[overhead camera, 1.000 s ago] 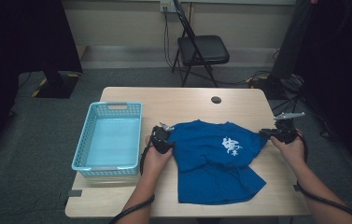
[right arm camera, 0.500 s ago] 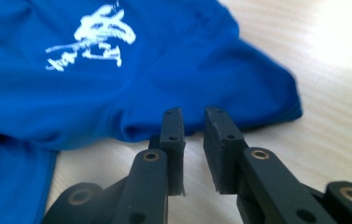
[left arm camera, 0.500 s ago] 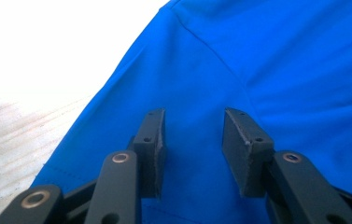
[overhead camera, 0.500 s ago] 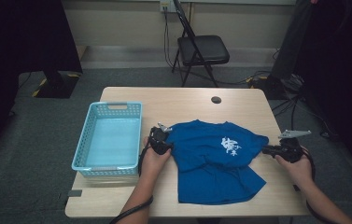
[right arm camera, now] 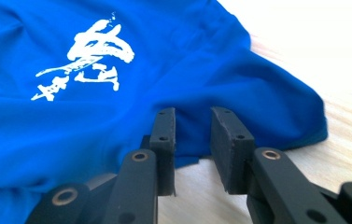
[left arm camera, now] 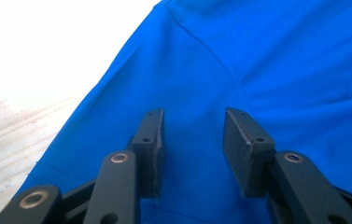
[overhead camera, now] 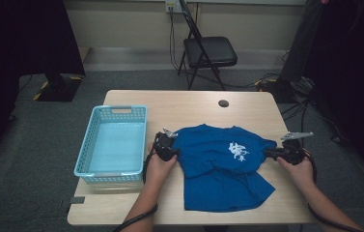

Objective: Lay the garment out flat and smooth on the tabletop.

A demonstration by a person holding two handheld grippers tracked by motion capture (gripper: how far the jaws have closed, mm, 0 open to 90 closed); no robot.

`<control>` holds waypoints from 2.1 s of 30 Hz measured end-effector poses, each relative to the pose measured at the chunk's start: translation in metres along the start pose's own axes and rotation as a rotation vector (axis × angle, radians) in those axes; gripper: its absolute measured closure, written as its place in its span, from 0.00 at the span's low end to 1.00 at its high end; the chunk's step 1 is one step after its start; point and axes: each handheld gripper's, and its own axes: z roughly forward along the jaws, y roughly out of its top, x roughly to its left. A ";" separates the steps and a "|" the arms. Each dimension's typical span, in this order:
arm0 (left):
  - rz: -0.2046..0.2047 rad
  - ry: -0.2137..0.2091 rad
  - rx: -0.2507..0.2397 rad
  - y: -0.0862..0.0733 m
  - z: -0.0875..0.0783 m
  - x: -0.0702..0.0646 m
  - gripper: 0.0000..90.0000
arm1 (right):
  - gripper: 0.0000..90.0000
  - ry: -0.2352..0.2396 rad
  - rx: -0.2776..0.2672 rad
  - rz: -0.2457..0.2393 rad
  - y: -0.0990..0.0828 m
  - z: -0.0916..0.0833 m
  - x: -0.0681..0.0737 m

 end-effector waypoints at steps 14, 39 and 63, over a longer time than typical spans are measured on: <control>-0.001 0.005 -0.003 -0.002 -0.001 0.001 0.65 | 0.77 -0.055 0.023 -0.046 -0.009 -0.005 0.002; -0.009 0.007 -0.011 -0.004 -0.002 0.000 0.65 | 0.98 -0.063 0.046 -0.012 -0.032 -0.031 -0.017; 0.008 -0.023 -0.012 -0.004 -0.006 -0.006 0.64 | 0.85 -0.081 -0.026 0.022 -0.029 -0.042 -0.018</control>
